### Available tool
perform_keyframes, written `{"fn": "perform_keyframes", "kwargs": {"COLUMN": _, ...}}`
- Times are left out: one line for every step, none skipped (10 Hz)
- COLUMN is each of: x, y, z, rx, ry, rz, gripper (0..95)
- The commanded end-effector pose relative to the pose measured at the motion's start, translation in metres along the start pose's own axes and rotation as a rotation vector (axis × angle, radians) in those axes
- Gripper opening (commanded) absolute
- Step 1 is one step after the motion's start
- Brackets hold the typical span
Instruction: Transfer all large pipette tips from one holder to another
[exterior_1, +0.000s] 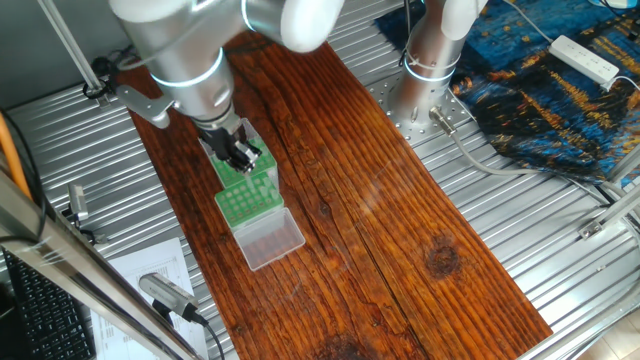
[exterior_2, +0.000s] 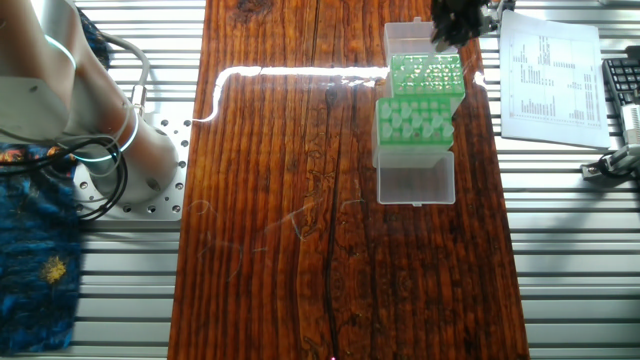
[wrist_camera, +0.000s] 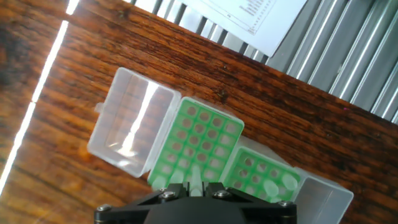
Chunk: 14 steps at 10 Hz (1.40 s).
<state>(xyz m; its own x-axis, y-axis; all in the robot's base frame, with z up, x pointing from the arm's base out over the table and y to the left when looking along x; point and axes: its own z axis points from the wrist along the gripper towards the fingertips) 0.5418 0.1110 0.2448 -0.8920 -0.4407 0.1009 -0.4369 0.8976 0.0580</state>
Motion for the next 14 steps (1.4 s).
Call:
{"fn": "perform_keyframes", "kwargs": {"x": 0.001, "y": 0.004, "z": -0.017, "rx": 0.002, "ry": 0.009, "rz": -0.021, "gripper": 0.0}}
{"fn": "perform_keyframes", "kwargs": {"x": 0.001, "y": 0.005, "z": -0.02, "rx": 0.001, "ry": 0.01, "rz": -0.024, "gripper": 0.0}}
{"fn": "perform_keyframes", "kwargs": {"x": 0.002, "y": 0.007, "z": -0.031, "rx": -0.001, "ry": 0.011, "rz": -0.037, "gripper": 0.0}}
{"fn": "perform_keyframes", "kwargs": {"x": 0.002, "y": 0.007, "z": -0.037, "rx": 0.0, "ry": 0.014, "rz": -0.045, "gripper": 0.0}}
{"fn": "perform_keyframes", "kwargs": {"x": 0.003, "y": 0.006, "z": -0.046, "rx": 0.001, "ry": 0.018, "rz": -0.057, "gripper": 0.0}}
{"fn": "perform_keyframes", "kwargs": {"x": 0.004, "y": 0.005, "z": -0.053, "rx": -0.001, "ry": 0.02, "rz": -0.068, "gripper": 0.0}}
{"fn": "perform_keyframes", "kwargs": {"x": 0.004, "y": 0.004, "z": -0.057, "rx": -0.002, "ry": 0.022, "rz": -0.073, "gripper": 0.0}}
{"fn": "perform_keyframes", "kwargs": {"x": 0.005, "y": 0.003, "z": -0.061, "rx": 0.009, "ry": 0.028, "rz": -0.079, "gripper": 0.0}}
{"fn": "perform_keyframes", "kwargs": {"x": 0.005, "y": 0.003, "z": -0.062, "rx": 0.017, "ry": 0.031, "rz": -0.081, "gripper": 0.0}}
{"fn": "perform_keyframes", "kwargs": {"x": 0.006, "y": 0.001, "z": -0.061, "rx": 0.018, "ry": 0.032, "rz": -0.086, "gripper": 0.0}}
{"fn": "perform_keyframes", "kwargs": {"x": 0.007, "y": -0.005, "z": -0.06, "rx": 0.028, "ry": 0.037, "rz": -0.112, "gripper": 0.0}}
{"fn": "perform_keyframes", "kwargs": {"x": 0.008, "y": -0.009, "z": -0.059, "rx": 0.029, "ry": 0.036, "rz": -0.122, "gripper": 0.0}}
{"fn": "perform_keyframes", "kwargs": {"x": 0.011, "y": -0.016, "z": -0.058, "rx": 0.029, "ry": 0.027, "rz": -0.144, "gripper": 0.0}}
{"fn": "perform_keyframes", "kwargs": {"x": 0.012, "y": -0.019, "z": -0.057, "rx": 0.031, "ry": 0.023, "rz": -0.153, "gripper": 0.0}}
